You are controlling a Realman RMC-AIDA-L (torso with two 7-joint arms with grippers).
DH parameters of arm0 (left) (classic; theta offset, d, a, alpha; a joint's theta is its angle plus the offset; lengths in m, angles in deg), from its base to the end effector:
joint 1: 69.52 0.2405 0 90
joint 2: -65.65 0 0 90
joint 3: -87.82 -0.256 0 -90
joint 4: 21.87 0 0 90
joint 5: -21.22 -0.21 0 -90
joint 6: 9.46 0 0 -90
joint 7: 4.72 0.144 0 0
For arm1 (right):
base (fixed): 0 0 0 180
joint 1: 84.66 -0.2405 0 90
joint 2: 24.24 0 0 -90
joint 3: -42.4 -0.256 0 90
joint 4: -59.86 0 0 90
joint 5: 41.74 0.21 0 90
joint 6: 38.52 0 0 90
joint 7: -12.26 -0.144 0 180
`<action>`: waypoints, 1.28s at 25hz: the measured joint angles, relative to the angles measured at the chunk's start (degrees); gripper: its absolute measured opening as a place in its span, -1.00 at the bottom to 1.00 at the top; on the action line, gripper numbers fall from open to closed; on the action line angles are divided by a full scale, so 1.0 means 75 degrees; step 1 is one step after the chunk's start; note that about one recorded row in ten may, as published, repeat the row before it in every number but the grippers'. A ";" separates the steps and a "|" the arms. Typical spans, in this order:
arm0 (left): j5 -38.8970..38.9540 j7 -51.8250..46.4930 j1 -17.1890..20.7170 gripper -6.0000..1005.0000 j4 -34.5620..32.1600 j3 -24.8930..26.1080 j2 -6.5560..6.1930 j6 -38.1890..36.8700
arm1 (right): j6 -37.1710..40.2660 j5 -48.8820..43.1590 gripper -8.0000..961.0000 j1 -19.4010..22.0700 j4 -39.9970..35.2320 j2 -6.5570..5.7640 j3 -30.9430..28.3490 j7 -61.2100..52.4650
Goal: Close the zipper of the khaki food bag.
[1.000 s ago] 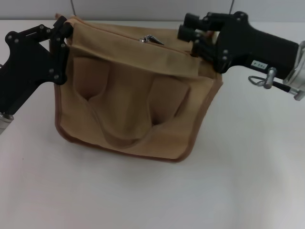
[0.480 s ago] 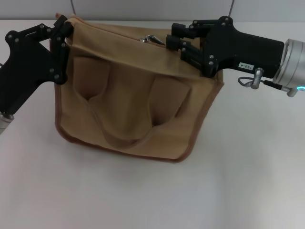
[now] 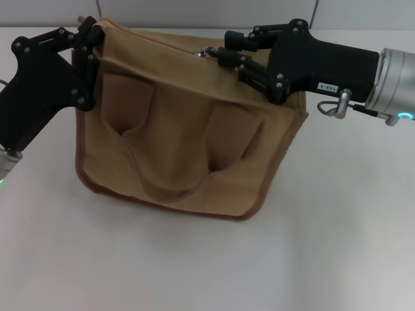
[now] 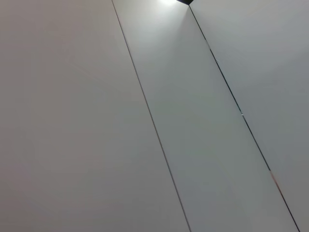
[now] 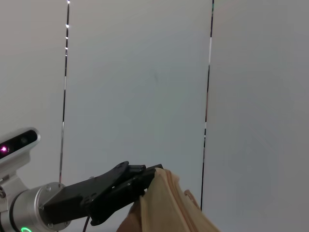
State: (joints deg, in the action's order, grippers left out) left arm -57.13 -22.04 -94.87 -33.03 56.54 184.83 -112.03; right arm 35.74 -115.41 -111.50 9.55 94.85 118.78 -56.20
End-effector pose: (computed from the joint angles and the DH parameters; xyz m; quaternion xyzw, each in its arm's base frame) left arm -0.2637 0.2910 0.0171 -0.7716 0.0595 -0.4473 0.4483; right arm 0.1571 0.3505 -0.0151 -0.9186 0.0243 0.3547 0.1723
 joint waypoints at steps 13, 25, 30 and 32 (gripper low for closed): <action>-0.0027 0.0000 -0.0080 -0.95 0.0000 -0.0013 0.0000 -0.0003 | -0.0371 -0.0218 -0.55 -0.0176 0.0023 0.0022 0.0039 -0.0025; -0.0033 0.0000 -0.0133 -0.95 0.0000 -0.0013 0.0000 -0.0033 | -0.0612 -0.0608 -0.55 -0.0291 0.0026 0.0041 0.0137 -0.0023; -0.0012 0.0000 -0.0135 -0.95 0.0000 -0.0013 0.0000 -0.0081 | -0.0734 -0.0723 -0.55 -0.0346 0.0008 0.0045 0.0194 -0.0023; -0.0009 0.0000 -0.0137 -0.95 0.0000 -0.0013 0.0000 -0.0101 | -0.0761 -0.0862 -0.55 -0.0382 -0.0017 0.0042 0.0279 -0.0023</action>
State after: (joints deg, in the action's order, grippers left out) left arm -57.19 -22.03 -95.90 -33.03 56.44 184.83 -112.79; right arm 30.03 -121.87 -114.36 9.42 95.17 120.87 -56.38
